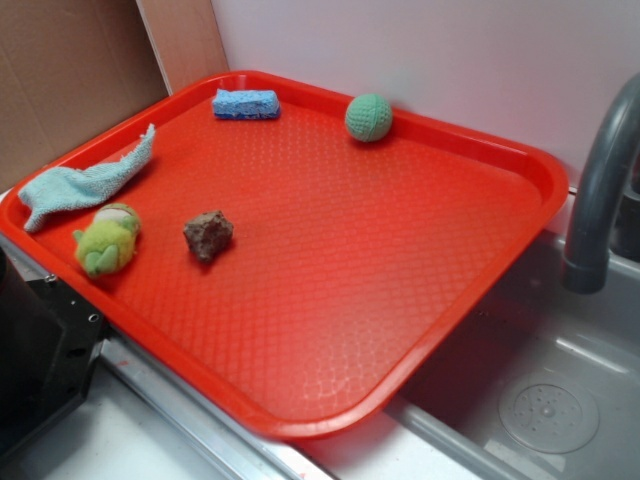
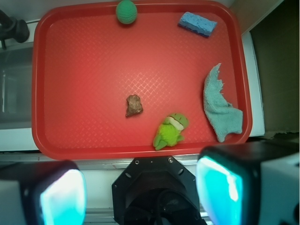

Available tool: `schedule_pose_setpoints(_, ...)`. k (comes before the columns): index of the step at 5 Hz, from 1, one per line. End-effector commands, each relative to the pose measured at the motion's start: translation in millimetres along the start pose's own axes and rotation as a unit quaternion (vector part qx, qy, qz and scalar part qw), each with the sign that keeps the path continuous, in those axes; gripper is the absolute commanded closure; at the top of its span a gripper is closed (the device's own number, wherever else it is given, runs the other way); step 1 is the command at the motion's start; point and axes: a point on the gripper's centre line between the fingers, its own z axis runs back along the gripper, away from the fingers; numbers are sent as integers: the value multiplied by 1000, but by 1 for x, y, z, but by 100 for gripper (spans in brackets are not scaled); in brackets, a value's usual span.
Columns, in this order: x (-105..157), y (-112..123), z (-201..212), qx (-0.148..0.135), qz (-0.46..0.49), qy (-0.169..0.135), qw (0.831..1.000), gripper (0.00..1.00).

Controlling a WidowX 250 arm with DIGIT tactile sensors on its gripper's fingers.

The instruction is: Grab the green ball.

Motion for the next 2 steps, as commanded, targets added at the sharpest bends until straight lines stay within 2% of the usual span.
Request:
schedule_pose_setpoints(1,0,0,0,0,0,0,1000,0)
schedule_pose_setpoints(2,44,-3,-43,17,-26,1,1000,0)
